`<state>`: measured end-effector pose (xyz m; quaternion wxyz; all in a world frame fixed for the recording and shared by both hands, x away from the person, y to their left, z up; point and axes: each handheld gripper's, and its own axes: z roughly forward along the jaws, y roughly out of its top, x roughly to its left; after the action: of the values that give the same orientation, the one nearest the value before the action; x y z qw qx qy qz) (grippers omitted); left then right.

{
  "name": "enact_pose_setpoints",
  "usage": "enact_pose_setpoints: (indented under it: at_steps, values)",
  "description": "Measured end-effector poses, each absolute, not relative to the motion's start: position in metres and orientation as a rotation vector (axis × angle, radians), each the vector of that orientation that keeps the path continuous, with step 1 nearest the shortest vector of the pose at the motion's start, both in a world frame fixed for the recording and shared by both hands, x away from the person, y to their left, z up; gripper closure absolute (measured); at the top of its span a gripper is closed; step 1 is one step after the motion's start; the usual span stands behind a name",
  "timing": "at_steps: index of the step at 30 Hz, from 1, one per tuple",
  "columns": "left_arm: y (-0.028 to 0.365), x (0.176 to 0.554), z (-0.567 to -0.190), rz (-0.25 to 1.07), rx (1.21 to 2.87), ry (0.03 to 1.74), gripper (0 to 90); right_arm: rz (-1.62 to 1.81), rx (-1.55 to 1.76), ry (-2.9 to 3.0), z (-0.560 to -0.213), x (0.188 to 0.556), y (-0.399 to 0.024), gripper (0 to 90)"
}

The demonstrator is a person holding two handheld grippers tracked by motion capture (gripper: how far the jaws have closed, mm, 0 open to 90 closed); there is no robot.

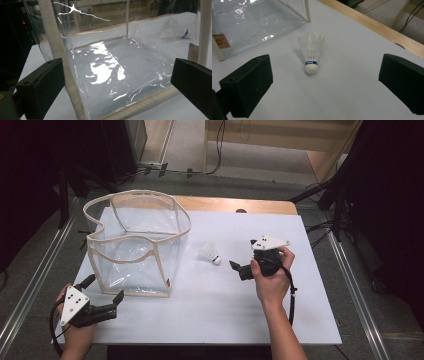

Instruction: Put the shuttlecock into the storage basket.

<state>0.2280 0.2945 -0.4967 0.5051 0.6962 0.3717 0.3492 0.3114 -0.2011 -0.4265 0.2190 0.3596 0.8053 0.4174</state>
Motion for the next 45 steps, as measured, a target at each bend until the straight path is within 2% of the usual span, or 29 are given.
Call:
enact_pose_setpoints:
  at_steps: [45]
  values:
    - [0.294,0.228,-0.497,0.841,1.684,0.893,0.0,1.053,0.948,2.38,-0.427,0.353,-0.158,0.0]
